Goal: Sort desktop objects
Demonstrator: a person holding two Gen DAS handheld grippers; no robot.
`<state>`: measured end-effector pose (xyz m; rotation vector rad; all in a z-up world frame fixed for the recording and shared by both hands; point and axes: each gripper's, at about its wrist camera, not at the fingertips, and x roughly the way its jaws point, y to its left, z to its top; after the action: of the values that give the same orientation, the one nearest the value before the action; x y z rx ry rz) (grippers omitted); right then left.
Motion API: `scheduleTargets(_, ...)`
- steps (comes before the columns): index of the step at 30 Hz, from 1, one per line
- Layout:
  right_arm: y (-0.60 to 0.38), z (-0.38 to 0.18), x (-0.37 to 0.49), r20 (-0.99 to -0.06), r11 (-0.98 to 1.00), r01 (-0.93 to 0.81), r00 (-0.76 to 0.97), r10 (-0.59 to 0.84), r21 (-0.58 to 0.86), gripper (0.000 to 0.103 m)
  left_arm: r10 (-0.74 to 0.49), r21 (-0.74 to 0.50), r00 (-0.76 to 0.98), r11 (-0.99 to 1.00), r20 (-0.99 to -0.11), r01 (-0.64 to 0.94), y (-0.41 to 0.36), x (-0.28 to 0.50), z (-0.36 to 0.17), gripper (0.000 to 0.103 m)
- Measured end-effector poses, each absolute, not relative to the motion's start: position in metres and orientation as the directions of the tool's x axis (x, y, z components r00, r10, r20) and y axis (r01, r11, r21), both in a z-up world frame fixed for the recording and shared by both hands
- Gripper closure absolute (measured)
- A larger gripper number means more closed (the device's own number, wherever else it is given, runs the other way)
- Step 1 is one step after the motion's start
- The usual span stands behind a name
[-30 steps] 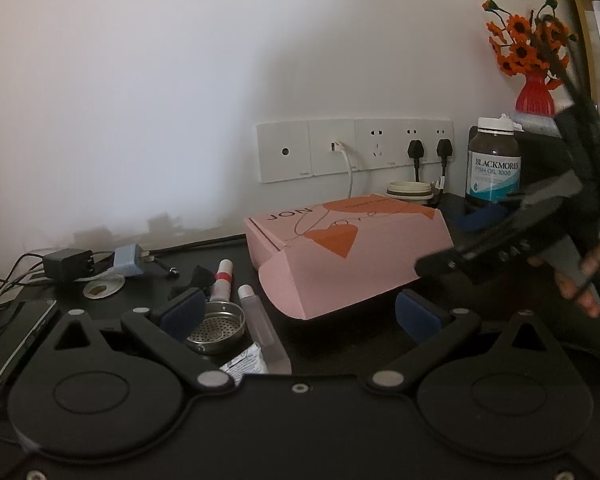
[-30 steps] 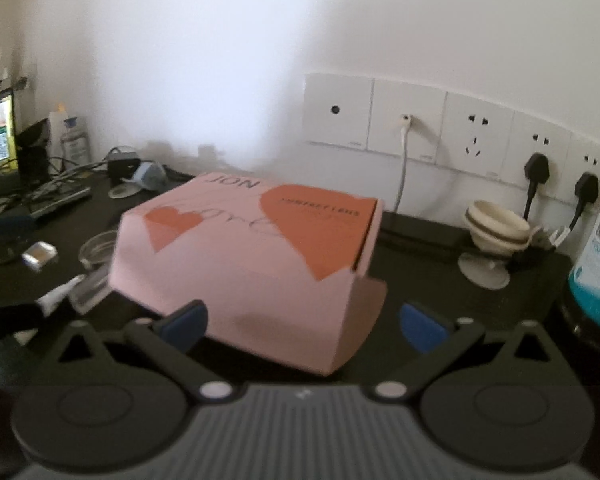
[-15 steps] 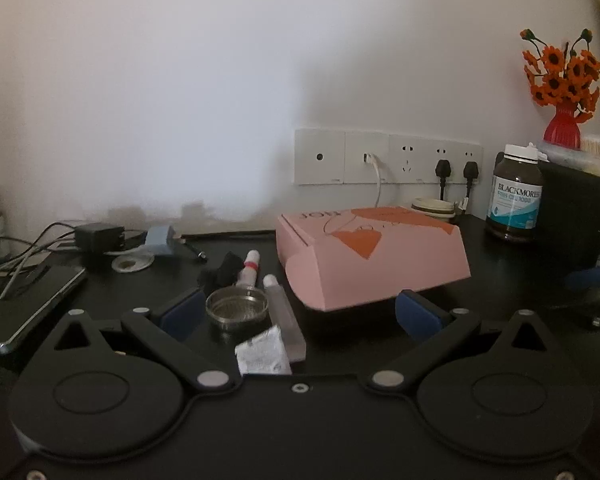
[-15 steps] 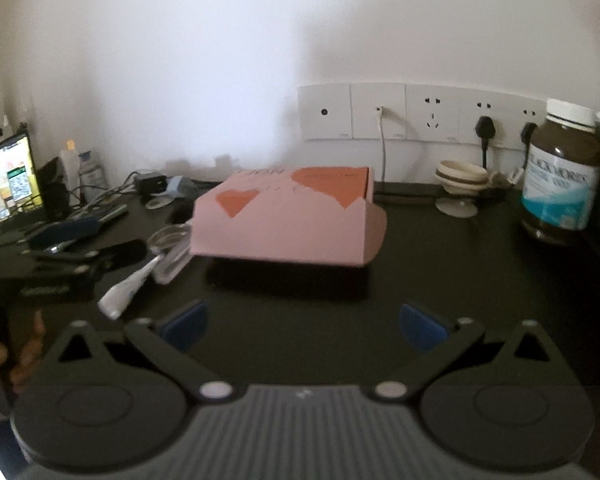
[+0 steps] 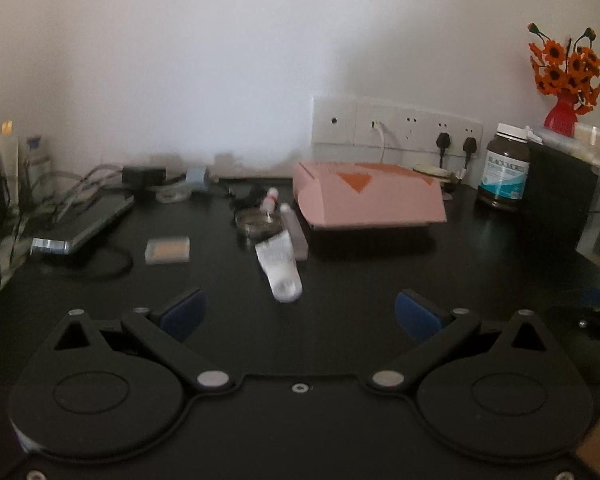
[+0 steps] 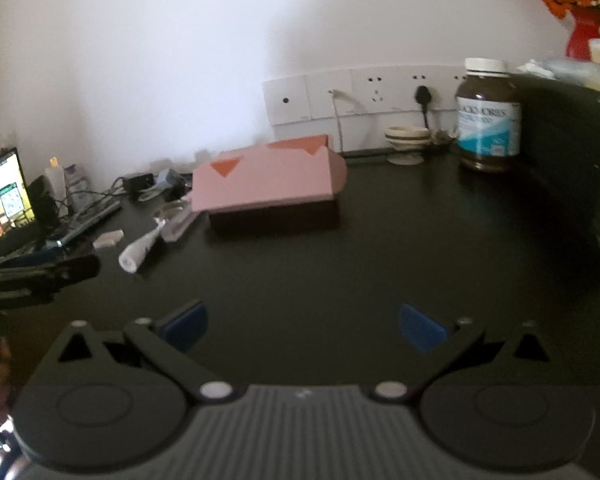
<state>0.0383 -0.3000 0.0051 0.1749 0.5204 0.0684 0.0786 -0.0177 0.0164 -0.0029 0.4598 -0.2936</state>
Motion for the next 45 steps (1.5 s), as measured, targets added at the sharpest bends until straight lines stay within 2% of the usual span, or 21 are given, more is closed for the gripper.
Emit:
scheduleTargets(8, -0.301, -0.002, 0.017, -0.483, 0.988, -0.009, 0.872, 0.082, 0.153, 0.001, -0.305, -0.061, 0.838, 0.948, -0.453, 0.313, -0.021, 0.054, 0.008, 0.000)
scheduleTargets(16, -0.303, -0.002, 0.027, -0.480, 0.989, -0.003, 0.874, 0.074, 0.147, 0.001, -0.269, -0.045, 0.834, 0.958, -0.481, 0.283, -0.024, 0.068, 0.007, 0.000)
scheduleTargets(27, -0.299, 0.002, 0.067, -0.517, 0.992, -0.046, 0.850, 0.102, 0.119, 0.001, -0.300, -0.001, 0.824, 0.940, -0.480, 0.341, -0.024, 0.103, 0.026, 0.000)
scheduleTargets(31, -0.300, 0.007, 0.078, -0.506, 0.997, -0.047, 0.860, 0.073, 0.064, 0.001, -0.349, 0.059, 0.820, 0.906, -0.454, 0.419, -0.028, 0.119, 0.033, 0.000)
scheduleTargets(35, -0.305, 0.011, 0.091, -0.509, 0.998, -0.031, 0.859, 0.055, 0.056, 0.001, -0.338, 0.139, 0.828, 0.888, -0.447, 0.438, -0.040, 0.132, 0.034, 0.000)
scheduleTargets(41, -0.304, 0.011, 0.110, -0.518, 0.999, -0.022, 0.854, 0.036, 0.033, 0.001, -0.394, 0.164, 0.821, 0.854, -0.413, 0.493, -0.061, 0.155, 0.035, 0.000)
scheduleTargets(45, -0.299, 0.011, 0.126, -0.516, 1.000, -0.014, 0.856, 0.016, 0.008, 0.001, -0.411, 0.203, 0.841, 0.843, -0.353, 0.497, -0.073, 0.169, 0.035, 0.000)
